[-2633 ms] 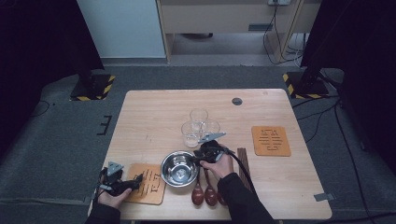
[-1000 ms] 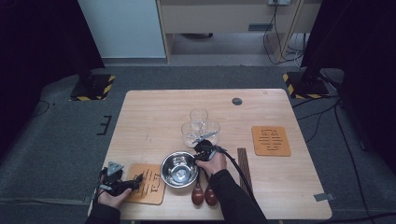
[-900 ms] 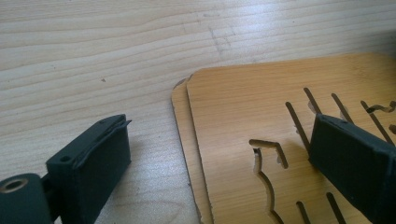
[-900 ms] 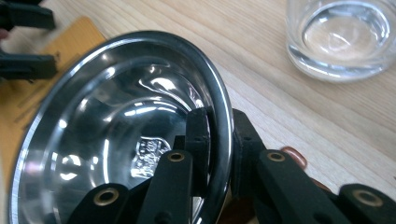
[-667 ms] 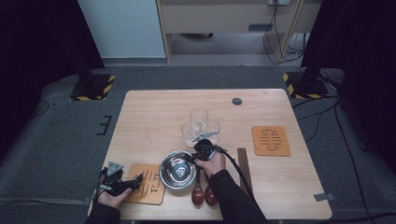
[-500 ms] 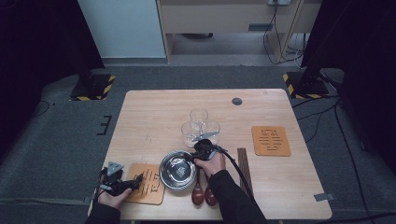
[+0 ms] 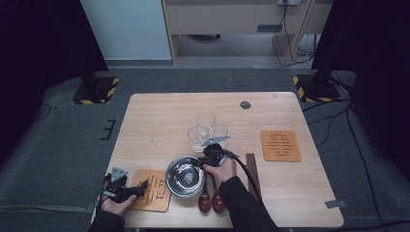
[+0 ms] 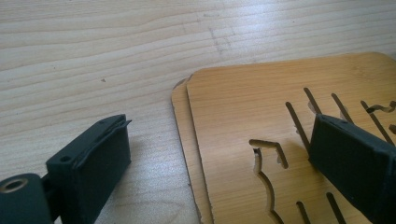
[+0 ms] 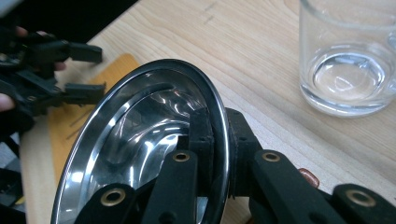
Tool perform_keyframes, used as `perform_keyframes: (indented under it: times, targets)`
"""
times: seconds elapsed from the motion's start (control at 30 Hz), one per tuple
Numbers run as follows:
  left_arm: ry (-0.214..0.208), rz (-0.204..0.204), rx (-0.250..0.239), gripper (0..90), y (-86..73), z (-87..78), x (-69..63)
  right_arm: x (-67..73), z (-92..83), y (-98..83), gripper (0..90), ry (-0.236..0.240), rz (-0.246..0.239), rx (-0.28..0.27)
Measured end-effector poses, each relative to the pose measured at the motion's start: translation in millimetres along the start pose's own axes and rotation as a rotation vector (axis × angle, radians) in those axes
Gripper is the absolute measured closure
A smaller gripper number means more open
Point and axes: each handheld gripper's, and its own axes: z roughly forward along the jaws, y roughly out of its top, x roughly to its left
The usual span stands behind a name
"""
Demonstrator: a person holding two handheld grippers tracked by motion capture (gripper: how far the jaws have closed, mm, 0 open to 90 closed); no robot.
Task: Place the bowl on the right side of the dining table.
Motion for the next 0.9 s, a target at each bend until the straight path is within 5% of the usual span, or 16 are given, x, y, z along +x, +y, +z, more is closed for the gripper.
perform_keyframes:
  times: [0.37,0.9]
  targets:
    - [0.0,0.0,0.0,4.6,0.0,0.0,0.0,-2.6,-32.0,0.2,83.6,0.025,0.008,-0.101]
    - [0.0,0.0,0.0,4.6,0.1,0.0,0.0,-19.4,-75.8,-11.9,83.6,-0.001,0.017,-0.197]
